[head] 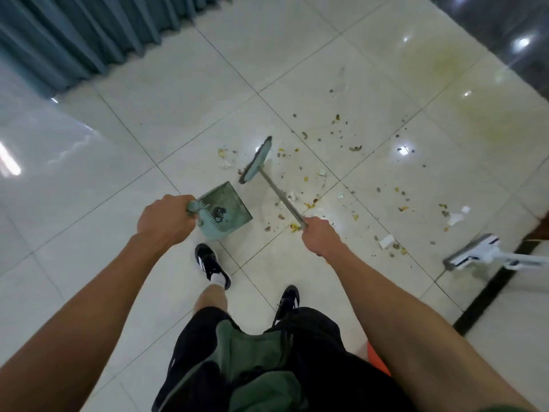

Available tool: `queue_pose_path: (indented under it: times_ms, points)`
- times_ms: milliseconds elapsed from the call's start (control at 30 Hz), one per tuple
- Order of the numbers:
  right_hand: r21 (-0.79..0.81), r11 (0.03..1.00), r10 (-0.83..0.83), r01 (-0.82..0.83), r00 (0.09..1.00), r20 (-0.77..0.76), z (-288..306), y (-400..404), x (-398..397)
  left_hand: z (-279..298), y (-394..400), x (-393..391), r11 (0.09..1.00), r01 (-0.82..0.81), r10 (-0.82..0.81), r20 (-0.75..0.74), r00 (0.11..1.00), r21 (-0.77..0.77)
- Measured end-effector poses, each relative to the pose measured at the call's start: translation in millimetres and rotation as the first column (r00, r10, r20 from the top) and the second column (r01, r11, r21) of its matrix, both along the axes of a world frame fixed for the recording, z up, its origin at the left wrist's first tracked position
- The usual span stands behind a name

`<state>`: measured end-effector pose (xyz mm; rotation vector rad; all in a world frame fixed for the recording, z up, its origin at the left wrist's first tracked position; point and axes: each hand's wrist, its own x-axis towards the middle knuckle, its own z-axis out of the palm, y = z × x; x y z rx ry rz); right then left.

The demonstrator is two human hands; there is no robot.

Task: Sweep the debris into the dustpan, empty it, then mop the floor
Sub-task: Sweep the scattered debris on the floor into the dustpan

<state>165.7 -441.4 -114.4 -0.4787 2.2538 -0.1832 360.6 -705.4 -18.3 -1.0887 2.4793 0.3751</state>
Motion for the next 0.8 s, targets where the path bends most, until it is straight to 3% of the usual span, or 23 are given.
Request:
queue_pose_path:
  times_ms: [100,267,400,600,800]
  points:
    - [-0.053,0.997,-0.048,0.05,0.998,0.048,-11,-61,1,-4,-52,8,1.0,-0.03,0.03,-0.004,1.0,0.005]
    - [-0.095,0.913,-0.359,0.396,0.892,0.276,-15,-175,5,-19,-151,17,0.999,-0.046,0.046,0.011,0.999,0.028]
    - [-0.091,0.891,-0.396,0.444,0.86,0.322,-24,-266,5,-29,-220,30,0.994,-0.077,0.075,0.022,0.997,0.075]
    - [-0.073,0.917,-0.353,0.393,0.881,0.314,-43,-365,7,-46,-278,28,0.996,-0.021,0.017,0.052,0.998,0.081]
    - [0.119,0.993,-0.038,0.028,0.996,0.085,-51,-346,7,-46,-280,5,0.995,0.072,-0.077,0.058,0.995,0.074]
